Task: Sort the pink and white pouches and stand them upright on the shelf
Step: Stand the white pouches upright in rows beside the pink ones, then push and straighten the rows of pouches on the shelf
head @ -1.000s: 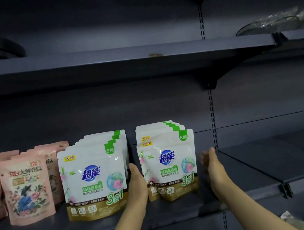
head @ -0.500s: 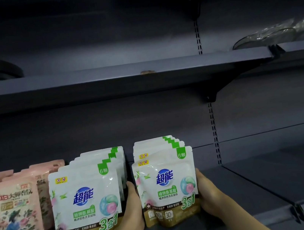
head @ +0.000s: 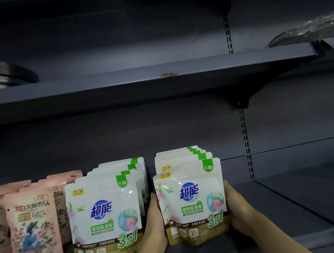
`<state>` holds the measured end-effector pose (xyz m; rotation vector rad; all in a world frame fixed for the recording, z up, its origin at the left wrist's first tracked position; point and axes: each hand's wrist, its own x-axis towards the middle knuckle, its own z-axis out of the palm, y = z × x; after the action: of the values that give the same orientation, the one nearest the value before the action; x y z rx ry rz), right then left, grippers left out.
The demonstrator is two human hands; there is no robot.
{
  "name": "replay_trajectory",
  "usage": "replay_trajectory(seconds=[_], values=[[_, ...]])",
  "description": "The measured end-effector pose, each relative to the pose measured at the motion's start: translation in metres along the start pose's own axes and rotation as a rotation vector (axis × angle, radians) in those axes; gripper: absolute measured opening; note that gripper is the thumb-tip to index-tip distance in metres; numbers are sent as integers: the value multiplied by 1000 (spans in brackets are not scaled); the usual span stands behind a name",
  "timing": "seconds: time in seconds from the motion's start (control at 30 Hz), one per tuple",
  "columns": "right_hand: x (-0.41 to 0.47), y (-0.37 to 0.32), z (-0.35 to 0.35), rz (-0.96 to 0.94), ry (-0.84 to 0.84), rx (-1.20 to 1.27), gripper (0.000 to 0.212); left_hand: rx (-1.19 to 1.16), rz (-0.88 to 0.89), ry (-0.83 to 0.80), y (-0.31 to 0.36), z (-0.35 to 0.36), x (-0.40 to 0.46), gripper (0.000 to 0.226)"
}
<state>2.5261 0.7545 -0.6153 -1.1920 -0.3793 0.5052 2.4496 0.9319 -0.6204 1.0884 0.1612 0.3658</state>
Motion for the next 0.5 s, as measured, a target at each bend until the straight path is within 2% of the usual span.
replay_trajectory(seconds=[0.2, 0.3, 0.5], values=[[12, -4, -11, 10, 35, 1, 67, -23, -6, 6, 5, 4, 4, 57], [11, -2, -8, 2, -28, 37, 68, -30, -11, 42, 4, 5, 11, 56], [1, -6, 7, -84, -98, 60, 54, -33, -32, 66, 3, 7, 9, 57]])
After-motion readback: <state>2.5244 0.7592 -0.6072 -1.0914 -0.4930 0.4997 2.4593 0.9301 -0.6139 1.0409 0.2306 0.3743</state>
